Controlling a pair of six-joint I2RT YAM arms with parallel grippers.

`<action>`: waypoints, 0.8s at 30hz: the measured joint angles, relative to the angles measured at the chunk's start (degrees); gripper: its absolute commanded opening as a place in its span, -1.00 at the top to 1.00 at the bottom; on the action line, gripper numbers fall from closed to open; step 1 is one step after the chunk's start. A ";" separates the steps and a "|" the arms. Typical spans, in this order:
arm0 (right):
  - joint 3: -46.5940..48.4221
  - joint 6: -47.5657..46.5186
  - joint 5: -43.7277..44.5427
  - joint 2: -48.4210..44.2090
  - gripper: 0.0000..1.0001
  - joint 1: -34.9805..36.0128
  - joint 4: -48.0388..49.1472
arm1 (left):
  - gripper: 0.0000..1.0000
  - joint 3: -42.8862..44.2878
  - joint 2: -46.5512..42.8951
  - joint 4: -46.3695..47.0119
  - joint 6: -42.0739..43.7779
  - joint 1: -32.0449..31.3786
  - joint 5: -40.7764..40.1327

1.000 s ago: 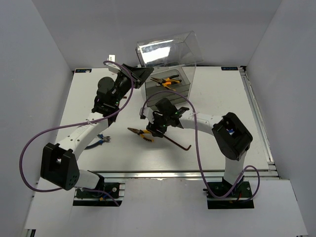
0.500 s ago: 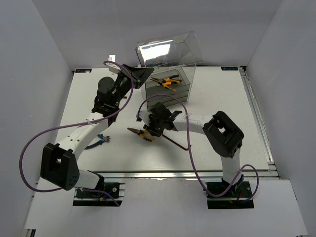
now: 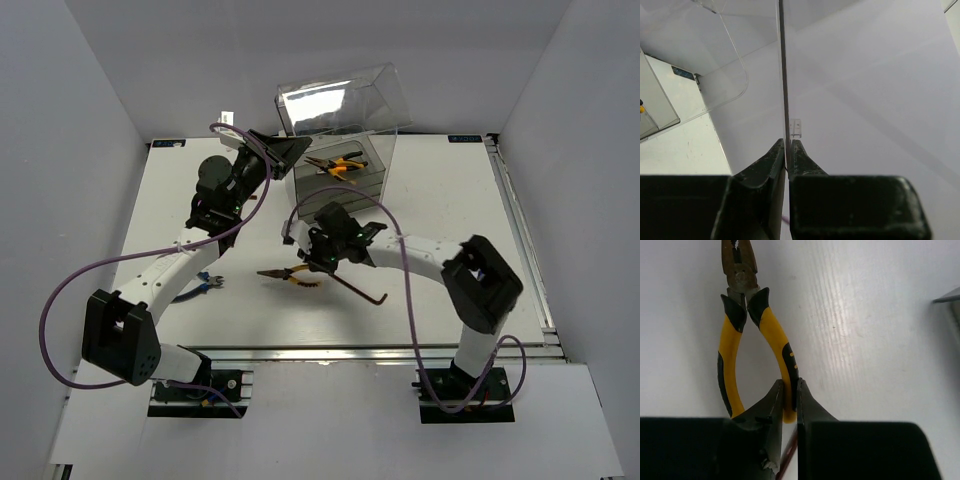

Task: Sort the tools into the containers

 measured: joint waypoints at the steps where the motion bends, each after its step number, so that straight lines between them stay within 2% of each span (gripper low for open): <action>1: -0.13 -0.42 -0.37 -2.25 1.00 -0.09 -0.87 | 0.68 0.00 0.00 0.00 0.02 0.00 0.00; 6: -0.28 -4.72 -0.28 -14.67 1.00 -1.42 -1.29 | 0.69 0.00 0.00 0.02 0.20 0.00 0.00; 8: -2.19 -8.28 1.01 -21.66 1.00 -3.06 0.46 | 0.68 0.00 0.00 0.02 0.20 0.00 0.00; 12: -6.56 -15.08 4.13 -29.09 1.00 -7.34 2.71 | 0.68 0.00 0.00 0.04 0.20 0.00 0.04; 19: -7.80 -23.54 9.57 -27.74 1.00 -18.86 7.45 | 0.68 0.00 0.00 0.63 0.11 0.00 0.15; 24: -7.80 -26.82 12.76 -24.39 1.00 -21.20 15.80 | 0.68 0.00 0.00 1.29 -0.33 0.00 0.20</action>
